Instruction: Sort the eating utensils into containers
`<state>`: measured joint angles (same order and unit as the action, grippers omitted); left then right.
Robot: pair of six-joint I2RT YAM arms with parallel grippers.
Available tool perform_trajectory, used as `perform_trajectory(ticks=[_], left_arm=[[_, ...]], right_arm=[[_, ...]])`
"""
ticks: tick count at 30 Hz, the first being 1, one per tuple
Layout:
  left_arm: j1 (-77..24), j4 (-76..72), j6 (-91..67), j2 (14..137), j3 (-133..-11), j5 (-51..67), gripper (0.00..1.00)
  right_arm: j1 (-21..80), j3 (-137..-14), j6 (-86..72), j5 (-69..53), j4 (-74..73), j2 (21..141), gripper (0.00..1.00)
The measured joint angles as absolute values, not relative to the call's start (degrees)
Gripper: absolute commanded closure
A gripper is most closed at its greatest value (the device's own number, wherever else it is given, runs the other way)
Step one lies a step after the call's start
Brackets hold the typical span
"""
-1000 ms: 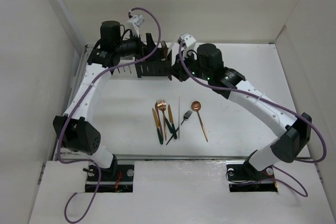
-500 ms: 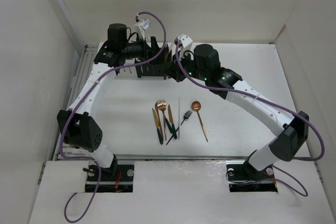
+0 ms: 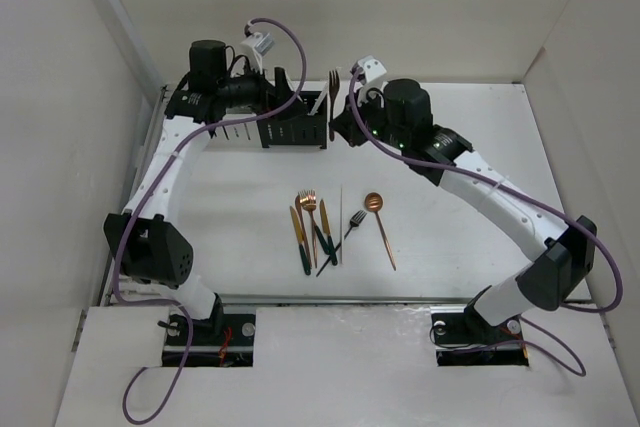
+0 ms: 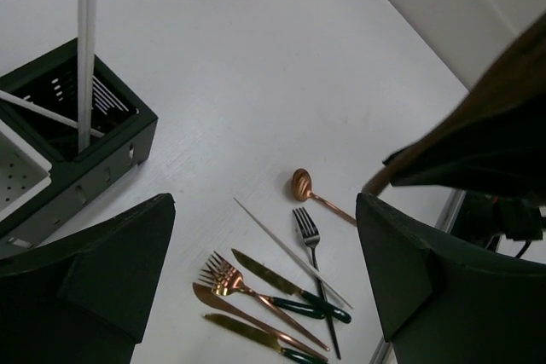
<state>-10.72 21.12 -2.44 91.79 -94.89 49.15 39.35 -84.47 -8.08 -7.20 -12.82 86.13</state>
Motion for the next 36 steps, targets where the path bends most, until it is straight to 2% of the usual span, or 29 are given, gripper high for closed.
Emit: perform_trajectory(ticks=[6, 12, 22, 27, 33, 35, 36], left_arm=[[-15.1, 24.3, 1.7, 91.8, -95.0, 53.6, 0.10], [-17.5, 21.7, -1.1, 91.8, -95.0, 55.2, 0.11], [-18.6, 16.1, -7.1, 94.7, -95.5, 54.2, 0.29], [-18.9, 13.7, -9.9, 95.5, -95.5, 52.6, 0.44], [-19.6, 11.4, -13.3, 96.5, -95.5, 53.4, 0.49], [-19.6, 11.2, -14.0, 96.7, -95.5, 53.7, 0.54], [-19.5, 11.2, -14.3, 96.7, -95.5, 53.8, 0.63]], right_arm=[[38.7, -84.5, -8.4, -7.5, -12.9, 86.5, 1.00], [38.7, -84.5, -9.1, -8.9, -12.8, 87.3, 1.00], [38.2, -84.4, -10.0, -9.2, -13.1, 87.4, 1.00], [38.3, -84.4, -10.3, -9.7, -12.8, 87.4, 1.00], [38.3, -84.4, -10.7, -9.5, -12.8, 87.4, 1.00], [38.3, -84.3, -10.8, -9.5, -12.8, 87.4, 1.00], [38.3, -84.3, -10.8, -9.4, -12.8, 87.4, 1.00]])
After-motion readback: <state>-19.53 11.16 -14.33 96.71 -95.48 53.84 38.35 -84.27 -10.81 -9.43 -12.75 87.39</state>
